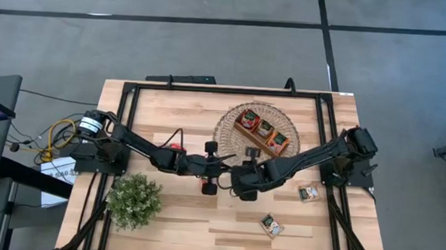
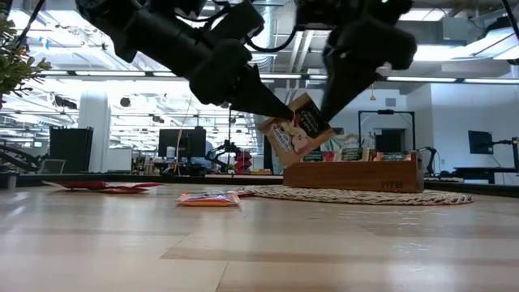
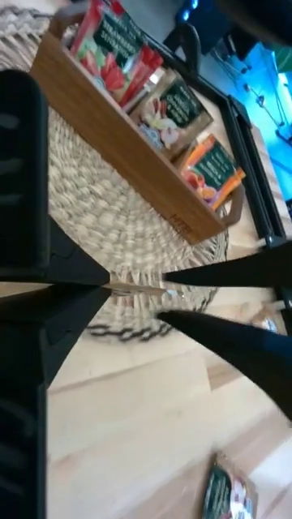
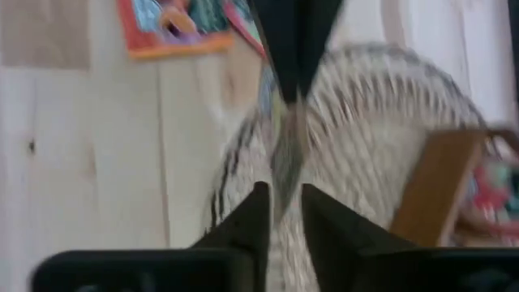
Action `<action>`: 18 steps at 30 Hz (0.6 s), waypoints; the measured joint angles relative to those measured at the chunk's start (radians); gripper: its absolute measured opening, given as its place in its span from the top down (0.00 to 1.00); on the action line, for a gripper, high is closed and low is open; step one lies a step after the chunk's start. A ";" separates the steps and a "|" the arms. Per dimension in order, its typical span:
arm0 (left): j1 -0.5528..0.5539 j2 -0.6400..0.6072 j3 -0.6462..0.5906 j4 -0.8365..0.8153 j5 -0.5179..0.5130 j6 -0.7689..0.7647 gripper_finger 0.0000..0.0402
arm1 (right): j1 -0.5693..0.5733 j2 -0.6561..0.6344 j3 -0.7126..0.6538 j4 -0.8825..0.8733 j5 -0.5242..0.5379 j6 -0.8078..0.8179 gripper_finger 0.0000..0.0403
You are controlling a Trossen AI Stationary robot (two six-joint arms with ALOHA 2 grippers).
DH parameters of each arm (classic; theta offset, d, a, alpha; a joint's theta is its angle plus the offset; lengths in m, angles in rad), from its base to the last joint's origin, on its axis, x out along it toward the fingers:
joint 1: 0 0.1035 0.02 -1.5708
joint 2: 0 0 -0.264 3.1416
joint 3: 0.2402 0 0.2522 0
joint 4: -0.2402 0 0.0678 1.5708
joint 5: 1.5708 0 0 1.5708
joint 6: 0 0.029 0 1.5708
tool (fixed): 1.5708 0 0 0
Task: Pick & Place Tea
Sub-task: Put the brown tea bag into the middle section of the wooden organizer
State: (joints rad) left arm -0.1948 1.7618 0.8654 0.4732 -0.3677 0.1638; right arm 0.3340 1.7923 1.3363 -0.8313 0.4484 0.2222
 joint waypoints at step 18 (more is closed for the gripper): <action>0.099 0.000 -0.047 0.469 0.411 -0.019 1.00 | 0.271 -0.300 -0.766 1.211 0.473 0.024 0.54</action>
State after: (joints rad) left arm -0.0954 1.7618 0.8181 0.9422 0.0431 0.1449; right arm 0.6045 1.4924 0.5704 0.3801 0.9218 0.2466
